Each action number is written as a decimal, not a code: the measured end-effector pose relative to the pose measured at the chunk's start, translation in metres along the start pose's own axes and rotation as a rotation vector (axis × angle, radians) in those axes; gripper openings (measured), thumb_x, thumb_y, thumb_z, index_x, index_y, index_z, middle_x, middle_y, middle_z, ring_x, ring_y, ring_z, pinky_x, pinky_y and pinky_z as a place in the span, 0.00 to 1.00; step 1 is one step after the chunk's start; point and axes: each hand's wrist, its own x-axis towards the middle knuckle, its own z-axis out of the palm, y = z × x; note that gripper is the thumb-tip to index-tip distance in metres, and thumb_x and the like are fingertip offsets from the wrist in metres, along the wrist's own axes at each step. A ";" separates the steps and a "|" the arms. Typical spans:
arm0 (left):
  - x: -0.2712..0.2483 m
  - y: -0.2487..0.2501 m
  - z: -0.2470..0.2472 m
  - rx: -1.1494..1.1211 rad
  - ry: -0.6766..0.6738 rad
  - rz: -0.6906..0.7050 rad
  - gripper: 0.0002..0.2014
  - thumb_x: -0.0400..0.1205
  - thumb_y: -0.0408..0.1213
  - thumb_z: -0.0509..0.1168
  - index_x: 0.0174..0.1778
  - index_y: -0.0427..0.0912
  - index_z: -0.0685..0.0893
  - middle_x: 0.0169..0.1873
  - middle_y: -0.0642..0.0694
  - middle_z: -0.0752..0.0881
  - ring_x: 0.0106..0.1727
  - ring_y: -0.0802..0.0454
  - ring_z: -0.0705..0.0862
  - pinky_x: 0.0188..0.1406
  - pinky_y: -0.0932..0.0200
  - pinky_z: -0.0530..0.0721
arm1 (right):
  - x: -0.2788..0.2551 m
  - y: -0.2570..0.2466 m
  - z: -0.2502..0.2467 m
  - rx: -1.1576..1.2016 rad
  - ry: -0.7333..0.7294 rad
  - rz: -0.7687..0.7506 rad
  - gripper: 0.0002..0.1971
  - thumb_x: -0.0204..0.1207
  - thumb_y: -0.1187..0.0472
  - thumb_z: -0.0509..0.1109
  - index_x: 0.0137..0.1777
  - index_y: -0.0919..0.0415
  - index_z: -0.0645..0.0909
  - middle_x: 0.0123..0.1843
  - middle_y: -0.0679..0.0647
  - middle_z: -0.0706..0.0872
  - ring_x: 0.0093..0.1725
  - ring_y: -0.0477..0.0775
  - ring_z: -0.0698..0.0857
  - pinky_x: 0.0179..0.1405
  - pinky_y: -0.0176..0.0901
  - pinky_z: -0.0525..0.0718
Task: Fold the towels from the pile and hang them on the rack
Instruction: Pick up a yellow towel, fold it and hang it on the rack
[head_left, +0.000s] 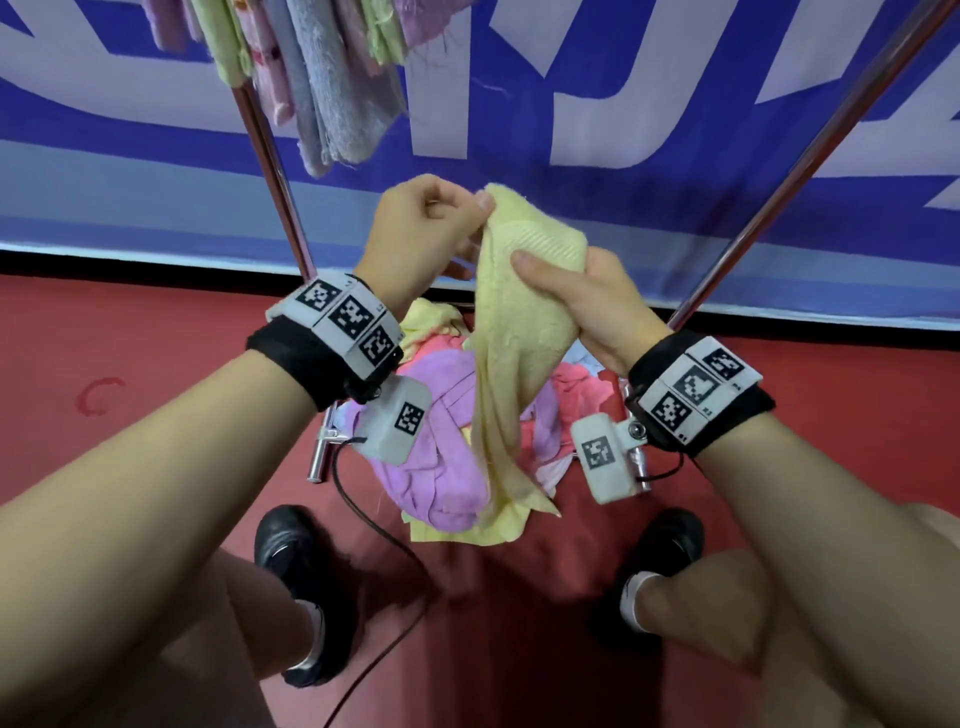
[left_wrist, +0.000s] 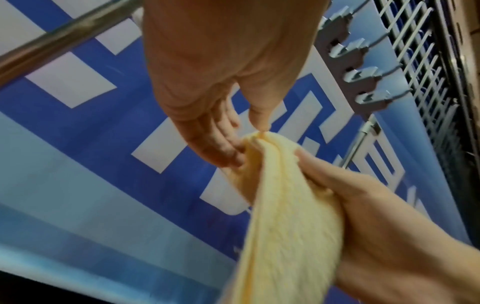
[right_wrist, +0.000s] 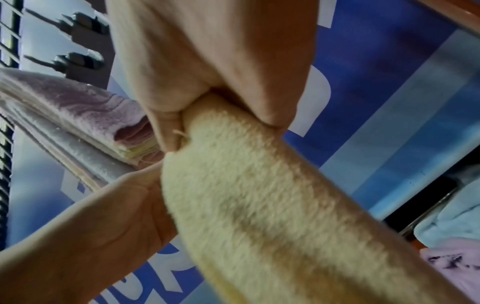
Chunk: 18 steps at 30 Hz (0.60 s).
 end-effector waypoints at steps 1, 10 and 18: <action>-0.004 -0.002 0.003 0.039 0.043 0.014 0.14 0.81 0.45 0.73 0.44 0.41 0.77 0.39 0.29 0.87 0.34 0.44 0.88 0.32 0.52 0.84 | 0.002 0.001 -0.001 -0.003 0.052 -0.025 0.11 0.79 0.63 0.79 0.59 0.66 0.89 0.57 0.62 0.93 0.58 0.59 0.92 0.67 0.59 0.88; -0.031 -0.035 0.025 0.320 -0.158 -0.023 0.14 0.70 0.41 0.83 0.41 0.46 0.83 0.36 0.50 0.90 0.40 0.54 0.90 0.51 0.49 0.89 | 0.008 -0.002 -0.003 0.063 0.272 -0.077 0.16 0.77 0.57 0.80 0.61 0.65 0.88 0.56 0.58 0.94 0.57 0.56 0.93 0.63 0.62 0.90; -0.027 -0.039 0.032 -0.098 -0.202 -0.207 0.06 0.79 0.31 0.76 0.43 0.38 0.84 0.39 0.36 0.85 0.39 0.46 0.84 0.45 0.49 0.86 | 0.010 -0.003 -0.012 0.054 0.321 -0.088 0.14 0.78 0.55 0.79 0.58 0.63 0.89 0.54 0.56 0.95 0.55 0.54 0.94 0.63 0.61 0.90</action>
